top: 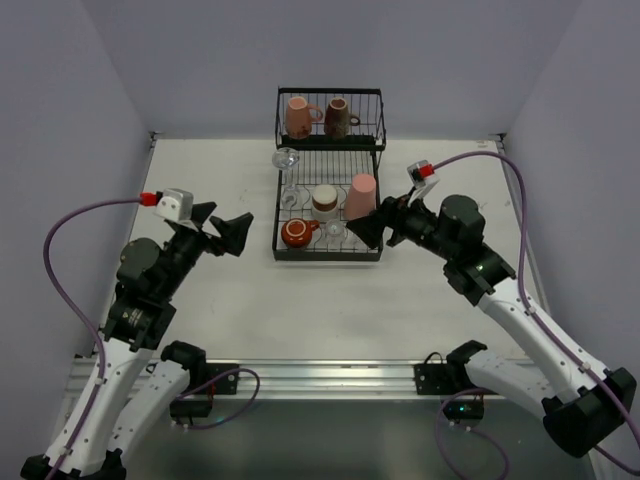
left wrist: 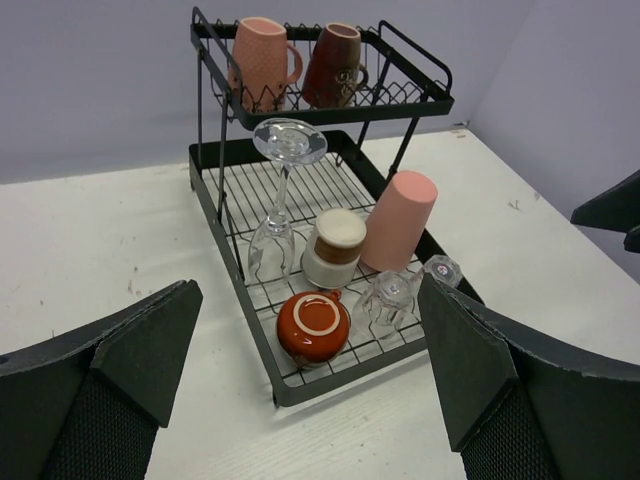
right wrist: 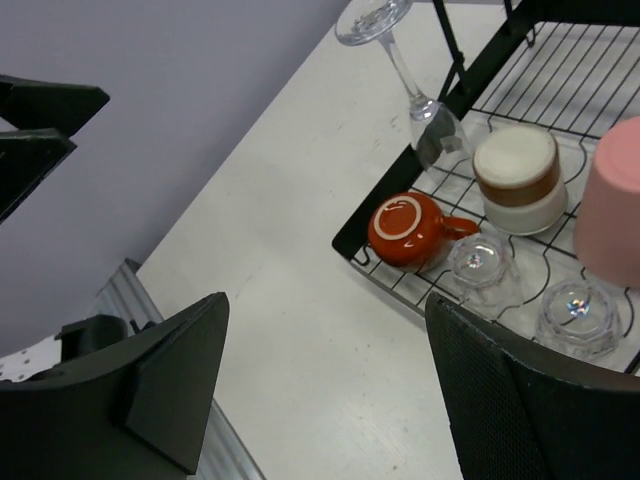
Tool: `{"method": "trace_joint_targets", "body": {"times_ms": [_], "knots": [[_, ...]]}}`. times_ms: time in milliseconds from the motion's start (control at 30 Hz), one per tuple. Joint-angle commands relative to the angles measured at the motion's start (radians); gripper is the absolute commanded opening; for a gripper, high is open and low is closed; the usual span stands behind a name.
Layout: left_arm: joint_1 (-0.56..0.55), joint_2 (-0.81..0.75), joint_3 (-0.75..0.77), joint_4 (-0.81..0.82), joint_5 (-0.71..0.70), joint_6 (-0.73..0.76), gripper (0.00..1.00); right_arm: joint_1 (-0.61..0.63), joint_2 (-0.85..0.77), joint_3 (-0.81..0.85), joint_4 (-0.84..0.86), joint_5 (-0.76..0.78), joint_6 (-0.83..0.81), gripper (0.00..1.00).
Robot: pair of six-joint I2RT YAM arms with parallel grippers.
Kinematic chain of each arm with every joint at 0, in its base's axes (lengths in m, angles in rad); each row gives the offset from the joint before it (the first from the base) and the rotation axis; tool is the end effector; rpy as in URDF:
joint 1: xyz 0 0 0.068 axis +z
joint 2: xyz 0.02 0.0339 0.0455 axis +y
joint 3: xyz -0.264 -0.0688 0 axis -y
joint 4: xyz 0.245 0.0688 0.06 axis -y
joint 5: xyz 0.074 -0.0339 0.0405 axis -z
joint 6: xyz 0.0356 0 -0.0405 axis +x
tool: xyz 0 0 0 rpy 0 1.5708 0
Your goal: Unload the cups from the dish rack
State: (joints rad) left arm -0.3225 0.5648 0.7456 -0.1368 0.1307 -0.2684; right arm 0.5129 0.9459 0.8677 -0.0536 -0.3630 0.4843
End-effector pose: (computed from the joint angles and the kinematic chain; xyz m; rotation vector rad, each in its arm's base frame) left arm 0.1279 -0.0476 0.3627 0.1480 1.5475 -0.5690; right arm 0.1862 0.1194 0.3542 -0.3126 1.7814 1.0360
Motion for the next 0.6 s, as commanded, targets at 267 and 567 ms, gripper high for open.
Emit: {"method": "trace_joint_targets", "body": {"times_ms": [267,567], "knots": [[0.003,-0.031,0.003,-0.003,-0.057,-0.011,1.0,0.05,0.207,0.189,-0.134,0.344,-0.087,0.83],[-0.001,-0.051,-0.021,-0.044,-0.112,-0.017,1.0,-0.005,0.482,0.398,-0.179,0.605,-0.127,0.89]]}}
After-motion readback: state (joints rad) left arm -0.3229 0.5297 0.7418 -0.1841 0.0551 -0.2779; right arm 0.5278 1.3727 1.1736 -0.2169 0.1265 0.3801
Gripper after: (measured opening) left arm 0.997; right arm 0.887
